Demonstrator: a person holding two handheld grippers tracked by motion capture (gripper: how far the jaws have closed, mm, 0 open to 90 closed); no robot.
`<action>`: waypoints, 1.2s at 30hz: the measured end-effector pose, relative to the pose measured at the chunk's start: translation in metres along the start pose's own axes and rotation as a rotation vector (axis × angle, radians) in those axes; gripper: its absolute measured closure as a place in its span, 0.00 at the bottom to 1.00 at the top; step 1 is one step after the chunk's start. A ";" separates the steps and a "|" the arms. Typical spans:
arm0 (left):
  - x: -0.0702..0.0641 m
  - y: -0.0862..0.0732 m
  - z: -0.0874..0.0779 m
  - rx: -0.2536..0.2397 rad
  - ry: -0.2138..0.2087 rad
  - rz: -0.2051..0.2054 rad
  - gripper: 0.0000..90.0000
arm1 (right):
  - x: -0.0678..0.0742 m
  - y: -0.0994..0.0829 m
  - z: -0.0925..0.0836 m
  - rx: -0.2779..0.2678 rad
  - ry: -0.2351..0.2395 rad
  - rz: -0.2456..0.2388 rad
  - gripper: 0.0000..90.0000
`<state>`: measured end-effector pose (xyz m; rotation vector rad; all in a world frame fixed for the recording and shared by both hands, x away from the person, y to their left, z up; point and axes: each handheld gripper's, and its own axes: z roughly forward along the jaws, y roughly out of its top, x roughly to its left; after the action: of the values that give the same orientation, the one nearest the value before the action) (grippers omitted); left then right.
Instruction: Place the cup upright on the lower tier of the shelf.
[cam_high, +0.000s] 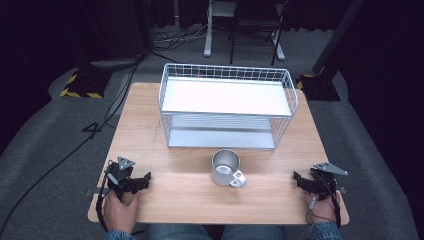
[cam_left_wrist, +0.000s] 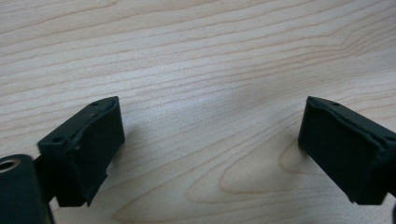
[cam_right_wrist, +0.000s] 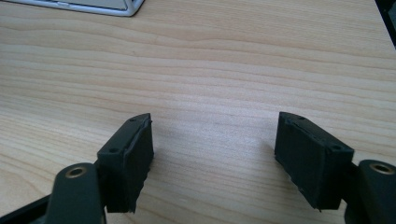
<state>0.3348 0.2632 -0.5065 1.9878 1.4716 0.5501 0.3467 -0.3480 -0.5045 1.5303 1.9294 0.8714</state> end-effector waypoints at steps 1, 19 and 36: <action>0.000 0.000 0.000 0.001 -0.001 0.001 0.05 | 0.000 0.000 0.000 0.000 0.001 0.001 0.31; -0.001 0.002 0.003 0.011 -0.013 -0.001 0.01 | -0.001 0.001 0.000 0.009 0.005 -0.003 0.29; -0.001 0.003 0.003 0.011 -0.006 -0.005 0.01 | 0.014 0.010 -0.027 -0.080 0.110 -0.007 0.41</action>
<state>0.3385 0.2610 -0.5071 1.9918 1.4792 0.5342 0.3297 -0.3372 -0.4796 1.4556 1.9500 1.0369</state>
